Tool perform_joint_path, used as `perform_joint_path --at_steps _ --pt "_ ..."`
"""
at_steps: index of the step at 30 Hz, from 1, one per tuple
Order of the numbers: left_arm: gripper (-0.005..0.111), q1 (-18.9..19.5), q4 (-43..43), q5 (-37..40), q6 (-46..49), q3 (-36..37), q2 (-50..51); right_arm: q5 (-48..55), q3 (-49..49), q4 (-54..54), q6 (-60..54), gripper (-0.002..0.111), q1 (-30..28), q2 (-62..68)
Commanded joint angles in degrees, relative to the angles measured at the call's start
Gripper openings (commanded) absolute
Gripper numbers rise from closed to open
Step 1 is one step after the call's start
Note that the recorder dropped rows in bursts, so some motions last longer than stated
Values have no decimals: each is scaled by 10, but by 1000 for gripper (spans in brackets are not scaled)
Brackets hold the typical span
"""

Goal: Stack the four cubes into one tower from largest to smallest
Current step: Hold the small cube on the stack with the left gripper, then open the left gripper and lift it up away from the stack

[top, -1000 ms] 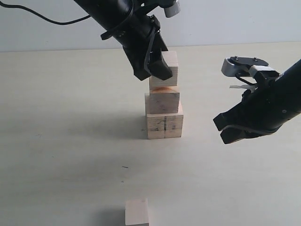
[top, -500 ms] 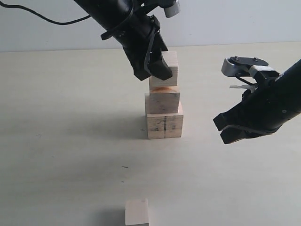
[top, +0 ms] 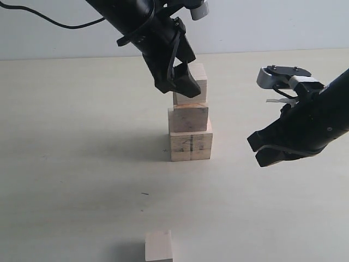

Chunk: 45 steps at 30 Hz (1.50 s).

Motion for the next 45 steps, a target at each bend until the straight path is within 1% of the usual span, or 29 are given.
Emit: perform_joint_path --at_steps 1,7,9,10,11,12,13,15,19,21,25,27,28,30,37,38,40,45 --pt "75 1 -4 0 -1 -4 0 1 0 -1 -3 0 -4 0" --pt "75 1 -4 0 -1 -4 0 -3 0 -1 -3 0 -4 0" --pt "71 1 -4 0 -1 -4 0 -3 0 -1 -3 0 -4 0" --pt "64 1 -4 0 -1 -4 0 -4 0 -1 -3 0 -4 0" --pt "60 1 -4 0 -1 -4 0 -4 0 -1 -3 0 -4 0" --pt "50 1 -4 0 -1 -4 0 -4 0 -1 -3 0 -4 0" --pt "46 1 -4 0 -1 -4 0 -4 0 -1 -3 0 -4 0" --pt "30 1 -4 0 -1 -4 0 -4 0 -1 -3 0 -4 0" --pt "12 1 -4 -2 -1 -4 0 -4 0 -1 -3 0 -4 0" --pt "7 1 -4 -8 -1 -4 0 -4 0 -1 -3 0 -4 0" --pt "7 1 -4 -11 -1 -4 0 -4 0 -1 -3 0 -4 0" --pt "10 1 -4 -11 -1 -4 0 -4 0 -1 -3 0 -4 0" --pt "13 1 -4 -11 -1 -4 0 -4 0 -1 -3 0 -4 0" --pt "22 1 -4 -11 -1 -4 0 -4 0 -1 -3 0 -4 0" --pt "65 1 -4 -4 -1 -4 0 -4 0 -1 -3 0 -4 0" --pt "68 1 -4 -2 -1 -4 0 -4 0 -1 -3 0 -4 0" --pt "71 1 -4 2 -1 -4 0 -4 0 -1 -3 0 -4 0" --pt "70 1 -4 3 -1 -4 0 -4 0 -1 -3 0 -4 0"
